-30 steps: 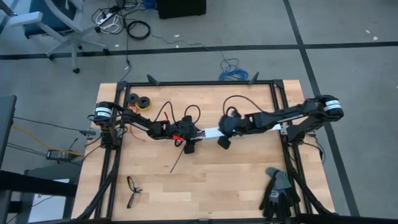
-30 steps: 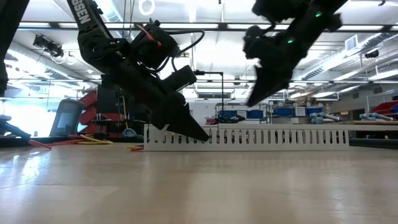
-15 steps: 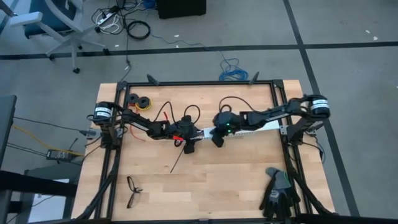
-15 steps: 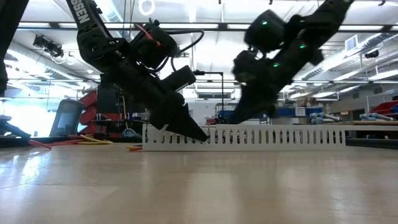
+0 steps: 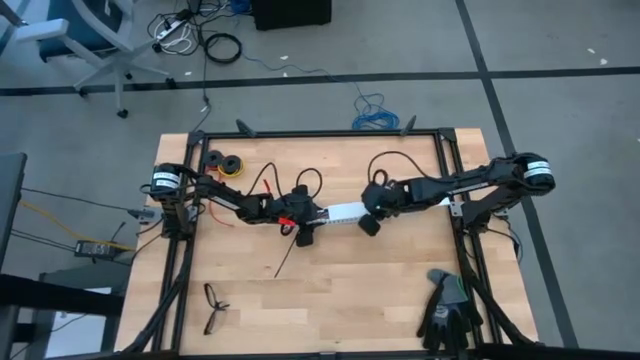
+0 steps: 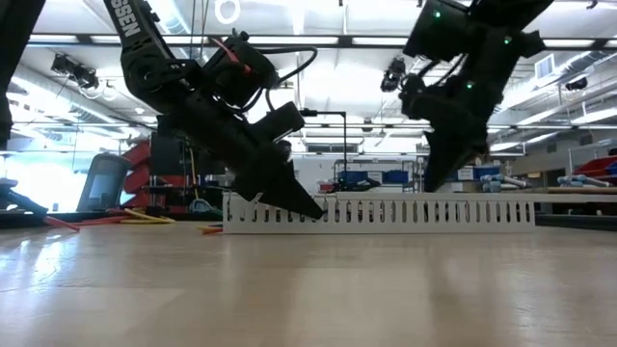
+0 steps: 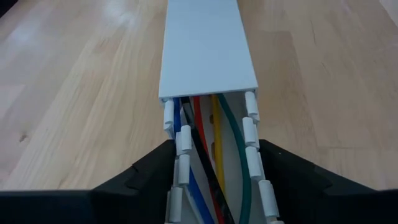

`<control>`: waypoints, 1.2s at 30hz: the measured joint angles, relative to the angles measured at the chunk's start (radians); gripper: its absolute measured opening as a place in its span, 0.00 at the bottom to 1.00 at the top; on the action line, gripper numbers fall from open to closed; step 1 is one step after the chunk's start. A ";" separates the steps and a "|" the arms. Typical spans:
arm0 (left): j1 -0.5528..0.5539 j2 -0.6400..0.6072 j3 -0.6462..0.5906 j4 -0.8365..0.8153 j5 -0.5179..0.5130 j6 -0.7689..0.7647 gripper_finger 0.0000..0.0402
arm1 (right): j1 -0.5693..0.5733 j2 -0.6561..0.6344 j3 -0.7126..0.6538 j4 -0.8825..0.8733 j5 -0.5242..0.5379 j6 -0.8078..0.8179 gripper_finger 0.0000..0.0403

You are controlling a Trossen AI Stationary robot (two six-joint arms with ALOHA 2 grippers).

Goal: Ziptie cables
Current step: Close the white cable duct

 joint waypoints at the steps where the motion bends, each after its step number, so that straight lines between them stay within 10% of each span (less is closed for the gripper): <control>1: 0.000 0.000 0.000 -0.001 0.000 0.001 0.56 | 0.000 0.000 0.002 -0.024 -0.002 0.032 0.00; 14: -0.001 0.000 -0.003 0.009 0.003 0.001 0.56 | -0.080 0.283 -0.016 0.694 -0.264 -0.173 0.00; 36: 0.000 0.002 -0.002 0.067 0.003 0.007 0.73 | 0.002 0.011 -0.015 0.471 -0.082 -0.233 0.00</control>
